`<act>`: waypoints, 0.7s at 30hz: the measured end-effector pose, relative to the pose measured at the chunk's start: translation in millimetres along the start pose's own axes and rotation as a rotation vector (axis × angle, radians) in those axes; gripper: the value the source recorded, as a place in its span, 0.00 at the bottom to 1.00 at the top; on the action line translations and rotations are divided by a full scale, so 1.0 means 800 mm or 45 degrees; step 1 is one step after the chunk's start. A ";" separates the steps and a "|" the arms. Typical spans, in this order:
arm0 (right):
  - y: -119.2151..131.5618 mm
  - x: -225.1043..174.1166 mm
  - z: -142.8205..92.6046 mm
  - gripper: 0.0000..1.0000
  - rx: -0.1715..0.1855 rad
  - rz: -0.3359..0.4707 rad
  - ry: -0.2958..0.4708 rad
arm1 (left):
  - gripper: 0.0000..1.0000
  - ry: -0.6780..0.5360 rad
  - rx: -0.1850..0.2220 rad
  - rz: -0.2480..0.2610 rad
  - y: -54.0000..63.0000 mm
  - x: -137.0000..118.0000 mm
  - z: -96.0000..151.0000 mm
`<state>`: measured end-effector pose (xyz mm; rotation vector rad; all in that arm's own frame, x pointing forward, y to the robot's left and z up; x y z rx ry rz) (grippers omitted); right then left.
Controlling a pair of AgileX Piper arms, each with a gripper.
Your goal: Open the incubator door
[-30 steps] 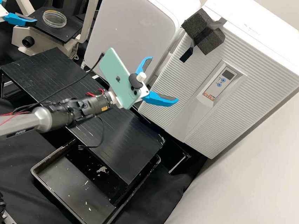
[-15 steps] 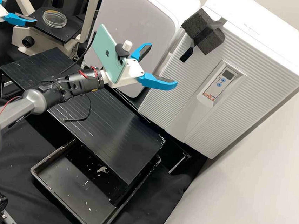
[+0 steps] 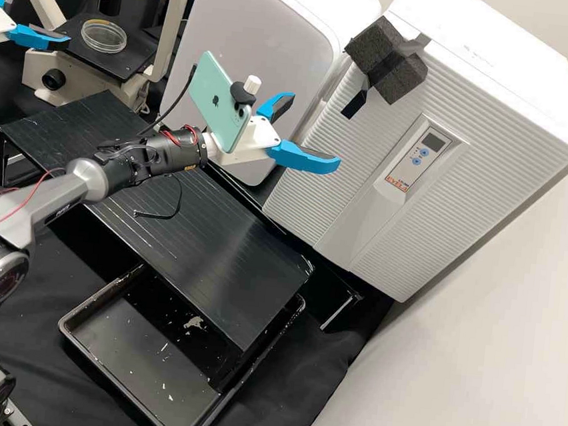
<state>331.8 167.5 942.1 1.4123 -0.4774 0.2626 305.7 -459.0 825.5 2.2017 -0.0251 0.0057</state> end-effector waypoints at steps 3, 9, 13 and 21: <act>0.001 0.002 0.002 1.00 -0.002 0.006 -0.006 | 1.00 0.000 0.000 0.000 0.000 0.000 0.000; 0.002 0.005 0.001 0.00 0.000 0.012 -0.006 | 1.00 0.000 0.000 0.000 0.000 0.000 0.000; -0.001 0.007 0.003 0.00 -0.006 0.009 -0.014 | 1.00 0.000 0.000 0.000 0.000 0.000 0.000; -0.004 0.010 0.007 0.00 -0.015 0.007 -0.027 | 1.00 0.000 0.000 0.000 0.000 0.000 0.000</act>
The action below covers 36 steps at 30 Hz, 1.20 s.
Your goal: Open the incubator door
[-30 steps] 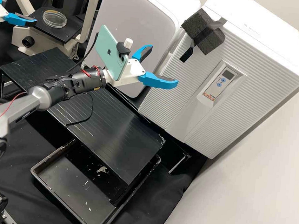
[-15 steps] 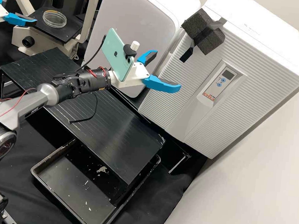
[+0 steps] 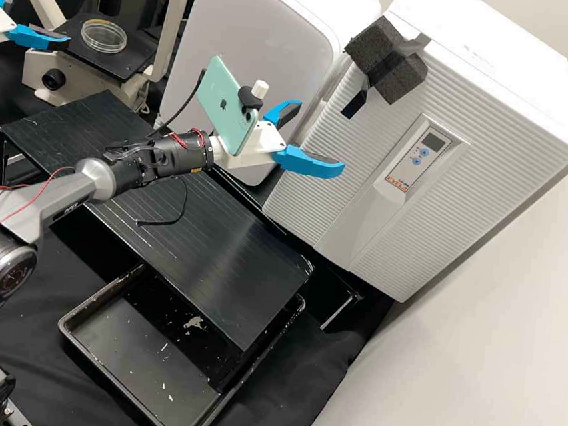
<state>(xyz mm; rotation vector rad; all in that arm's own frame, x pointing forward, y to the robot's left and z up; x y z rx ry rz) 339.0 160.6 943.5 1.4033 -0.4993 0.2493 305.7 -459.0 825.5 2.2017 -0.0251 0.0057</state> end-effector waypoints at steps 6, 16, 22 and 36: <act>0.001 0.001 -0.001 0.00 0.005 0.003 0.000 | 1.00 0.000 0.000 0.000 0.000 0.000 0.000; -0.002 0.002 0.000 0.00 0.007 -0.002 -0.008 | 1.00 0.000 0.000 0.000 0.000 0.000 0.000; -0.002 0.002 0.001 0.00 0.016 -0.004 -0.017 | 1.00 0.000 0.000 0.000 0.000 0.000 0.000; -0.002 0.002 0.001 0.00 0.021 -0.004 -0.021 | 1.00 0.000 0.000 0.000 0.000 0.000 0.000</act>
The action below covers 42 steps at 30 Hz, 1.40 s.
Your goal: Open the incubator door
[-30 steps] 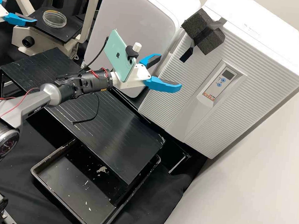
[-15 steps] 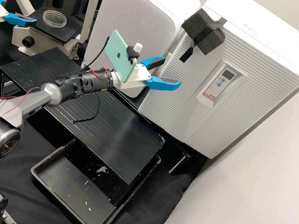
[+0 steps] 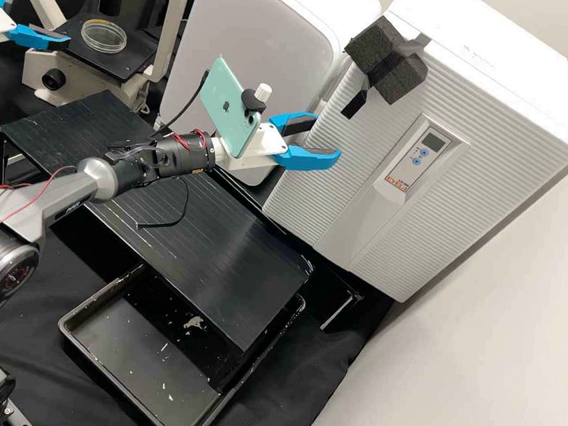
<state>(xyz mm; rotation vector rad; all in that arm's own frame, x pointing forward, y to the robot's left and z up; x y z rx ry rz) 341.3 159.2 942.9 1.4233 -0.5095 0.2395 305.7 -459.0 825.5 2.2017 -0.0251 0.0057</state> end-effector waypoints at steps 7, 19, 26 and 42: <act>-0.001 0.000 0.000 0.00 0.000 -0.015 0.002 | 1.00 0.000 0.000 0.000 0.000 0.000 0.000; -0.001 0.002 0.002 0.00 0.005 -0.020 -0.003 | 1.00 0.000 0.000 0.000 0.000 0.000 0.000; -0.001 0.002 0.002 0.00 0.005 -0.020 -0.003 | 1.00 0.000 0.000 0.000 0.000 0.000 0.000; 0.017 -0.018 0.018 0.00 0.040 -0.035 0.005 | 1.00 0.000 0.000 0.000 0.000 0.000 0.000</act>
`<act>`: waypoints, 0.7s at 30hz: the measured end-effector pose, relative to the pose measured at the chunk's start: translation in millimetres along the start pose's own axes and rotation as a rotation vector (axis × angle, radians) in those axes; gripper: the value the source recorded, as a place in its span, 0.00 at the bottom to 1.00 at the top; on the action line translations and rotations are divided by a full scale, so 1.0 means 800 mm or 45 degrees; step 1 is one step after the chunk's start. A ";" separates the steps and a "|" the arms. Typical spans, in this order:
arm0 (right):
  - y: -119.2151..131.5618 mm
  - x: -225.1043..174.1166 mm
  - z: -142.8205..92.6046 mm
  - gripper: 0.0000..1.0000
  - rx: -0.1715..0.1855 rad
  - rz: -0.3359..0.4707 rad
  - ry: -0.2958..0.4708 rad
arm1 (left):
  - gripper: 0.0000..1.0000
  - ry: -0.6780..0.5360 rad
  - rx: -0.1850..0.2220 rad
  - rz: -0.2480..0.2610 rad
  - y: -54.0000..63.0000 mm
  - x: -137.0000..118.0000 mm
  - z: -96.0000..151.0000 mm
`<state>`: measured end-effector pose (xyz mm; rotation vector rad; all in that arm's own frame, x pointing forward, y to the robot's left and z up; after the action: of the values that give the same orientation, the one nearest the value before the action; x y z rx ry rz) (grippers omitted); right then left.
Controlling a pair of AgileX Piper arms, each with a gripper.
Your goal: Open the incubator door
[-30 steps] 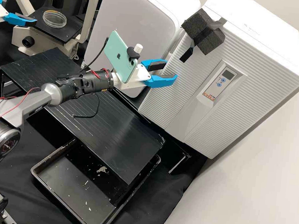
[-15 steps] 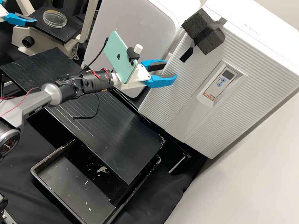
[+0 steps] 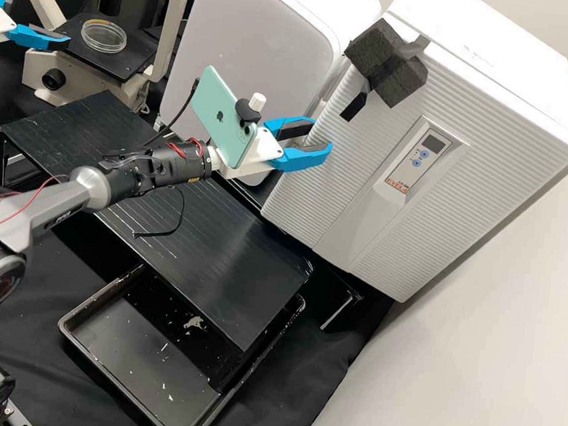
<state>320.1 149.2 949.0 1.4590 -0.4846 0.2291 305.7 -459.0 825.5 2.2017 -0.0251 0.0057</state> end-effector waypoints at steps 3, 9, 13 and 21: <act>0.008 -0.007 0.005 0.00 0.014 -0.008 0.003 | 1.00 0.000 0.000 0.000 0.000 0.000 0.000; 0.029 -0.028 0.017 0.00 0.015 -0.018 0.022 | 1.00 0.000 0.000 0.000 0.000 0.000 0.000; 0.048 -0.051 0.024 0.00 0.055 -0.002 0.023 | 1.00 0.000 0.000 0.000 0.000 0.000 0.000; 0.086 -0.089 0.030 1.00 0.185 0.078 0.015 | 1.00 0.000 0.000 0.000 0.000 0.000 0.000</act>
<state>222.7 143.4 979.6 1.5848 -0.5118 0.3275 305.7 -459.0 825.5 2.2017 -0.0251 0.0057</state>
